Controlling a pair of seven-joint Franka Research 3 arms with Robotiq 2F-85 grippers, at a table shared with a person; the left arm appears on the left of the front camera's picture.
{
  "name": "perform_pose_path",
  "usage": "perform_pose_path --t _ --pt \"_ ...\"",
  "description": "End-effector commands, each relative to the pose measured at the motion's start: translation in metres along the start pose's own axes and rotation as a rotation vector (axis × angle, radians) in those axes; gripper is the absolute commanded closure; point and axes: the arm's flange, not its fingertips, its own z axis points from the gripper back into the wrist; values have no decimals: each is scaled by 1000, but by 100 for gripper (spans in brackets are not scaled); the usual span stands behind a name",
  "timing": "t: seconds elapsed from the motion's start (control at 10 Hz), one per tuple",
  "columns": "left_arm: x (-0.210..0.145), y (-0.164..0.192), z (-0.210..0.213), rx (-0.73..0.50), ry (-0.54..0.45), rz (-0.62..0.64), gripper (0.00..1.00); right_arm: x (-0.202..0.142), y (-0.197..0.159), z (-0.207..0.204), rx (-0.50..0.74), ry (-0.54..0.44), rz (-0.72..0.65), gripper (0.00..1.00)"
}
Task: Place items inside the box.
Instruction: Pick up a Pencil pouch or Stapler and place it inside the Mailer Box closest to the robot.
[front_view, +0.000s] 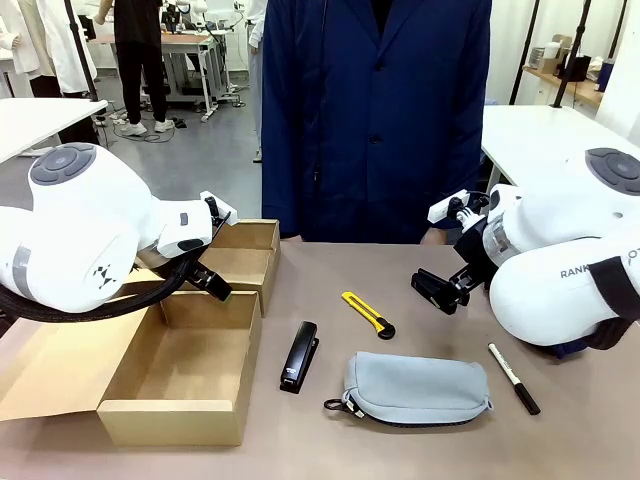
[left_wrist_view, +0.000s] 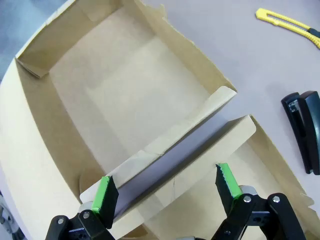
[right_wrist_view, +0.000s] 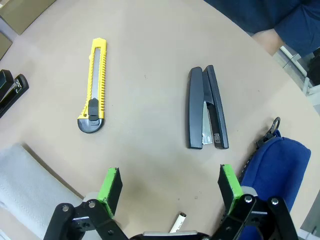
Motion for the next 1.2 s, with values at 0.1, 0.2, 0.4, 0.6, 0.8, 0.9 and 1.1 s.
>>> perform_pose_path --t 0.1,0.2,0.4,0.6,0.8,0.9,1.1 --pt "0 0 0 0 0 0 0 0 0 0 0 0 0 0" --pt "0 0 0 0 0 0 0 0 0 0 0 0 0 0" --pt "0 0 0 0 0 0 0 0 0 0 0 0 0 0" --pt "0 0 0 0 0 0 0 0 0 0 0 0 0 0" --pt "0 0 0 0 0 0 0 0 0 0 0 0 0 0" --pt "2 4 13 -34 -20 -8 0 5 -4 12 54 -17 -21 0" --pt "6 23 76 -205 -20 58 0 15 -32 77 170 -13 -236 0"
